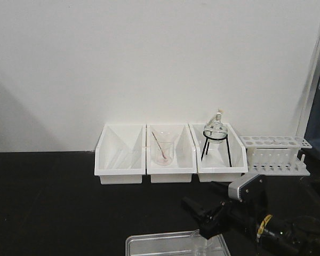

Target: Move beaker to silver tray on left bench

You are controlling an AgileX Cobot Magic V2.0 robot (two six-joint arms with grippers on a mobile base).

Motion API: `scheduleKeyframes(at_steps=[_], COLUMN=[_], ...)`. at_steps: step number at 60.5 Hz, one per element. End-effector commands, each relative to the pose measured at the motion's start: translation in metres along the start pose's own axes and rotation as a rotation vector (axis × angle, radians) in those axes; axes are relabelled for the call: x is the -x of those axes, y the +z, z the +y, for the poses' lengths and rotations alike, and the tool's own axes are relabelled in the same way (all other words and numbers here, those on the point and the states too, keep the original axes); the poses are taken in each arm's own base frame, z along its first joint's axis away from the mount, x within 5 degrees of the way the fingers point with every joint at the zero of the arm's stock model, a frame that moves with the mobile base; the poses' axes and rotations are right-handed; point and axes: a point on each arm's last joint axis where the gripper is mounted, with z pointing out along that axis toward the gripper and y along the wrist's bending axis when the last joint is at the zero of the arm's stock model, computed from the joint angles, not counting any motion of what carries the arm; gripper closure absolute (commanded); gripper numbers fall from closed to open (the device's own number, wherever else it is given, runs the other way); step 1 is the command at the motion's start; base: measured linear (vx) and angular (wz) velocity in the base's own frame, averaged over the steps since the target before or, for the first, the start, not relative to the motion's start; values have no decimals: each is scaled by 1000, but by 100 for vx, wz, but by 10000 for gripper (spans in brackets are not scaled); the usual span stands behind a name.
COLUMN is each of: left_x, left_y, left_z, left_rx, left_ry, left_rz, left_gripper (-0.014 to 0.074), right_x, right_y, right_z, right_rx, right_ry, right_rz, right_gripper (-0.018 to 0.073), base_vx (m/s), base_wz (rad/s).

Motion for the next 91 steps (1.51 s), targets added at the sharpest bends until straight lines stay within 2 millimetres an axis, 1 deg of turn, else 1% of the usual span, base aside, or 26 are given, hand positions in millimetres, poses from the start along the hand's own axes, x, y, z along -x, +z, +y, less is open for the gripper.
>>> scheduleKeyframes(at_steps=[1, 5, 8, 10, 13, 15, 16, 25, 31, 39, 47, 68, 75, 78, 82, 84, 88, 91], left_x=[1, 1, 1, 1, 1, 1, 1, 1, 1, 1, 1, 1, 1, 1, 1, 1, 1, 1], left_y=[2, 2, 2, 2, 2, 2, 2, 2, 2, 2, 2, 2, 2, 2, 2, 2, 2, 2], left_z=[-1, -1, -1, -1, -1, -1, -1, -1, -1, -1, -1, -1, -1, -1, -1, -1, -1, -1], left_rx=[-8, -8, -8, -8, -8, -8, -8, -8, -8, -8, -8, -8, -8, -8, -8, -8, -8, -8], left_ry=[-2, -2, -2, -2, -2, -2, -2, -2, -2, -2, -2, -2, -2, -2, -2, -2, -2, -2], left_rz=[-63, -63, -63, -63, -63, -63, -63, -63, -63, -63, -63, -63, -63, -63, -63, -63, -63, -63], left_gripper=[595, 595, 595, 595, 595, 595, 595, 595, 595, 595, 595, 595, 595, 595, 595, 595, 595, 595], right_x=[50, 65, 75, 79, 89, 94, 97, 123, 138, 150, 158, 159, 160, 164, 170, 169, 160, 149], right_y=[-12, -20, -27, -31, -40, -44, -48, -74, -91, -105, -114, -115, -109, -108, -109, -110, -113, -116], right_z=[10, 16, 23, 25, 32, 35, 38, 61, 75, 87, 93, 93, 90, 84, 74, 70, 65, 65], right_rx=[19, 19, 31, 29, 34, 38, 41, 96, 129, 159, 159, 159, 154, 103, -6, -55, -187, -280], right_ry=[-11, -26, -36, -29, -48, -42, -44, -67, -132, -220, -244, -245, -143, -91, -12, 8, 50, 45], right_rz=[-131, -100, -67, -41, -4, 9, 17, 38, 29, 7, -23, -27, -67, -119, -213, -240, -264, -219], right_gripper=[75, 188, 305, 368, 496, 559, 578, 575, 575, 573, 573, 573, 573, 573, 573, 573, 573, 573], base_vx=[0, 0, 0, 0, 0, 0, 0, 0, 0, 0, 0, 0, 0, 0, 0, 0, 0, 0], base_wz=[0, 0, 0, 0, 0, 0, 0, 0, 0, 0, 0, 0, 0, 0, 0, 0, 0, 0])
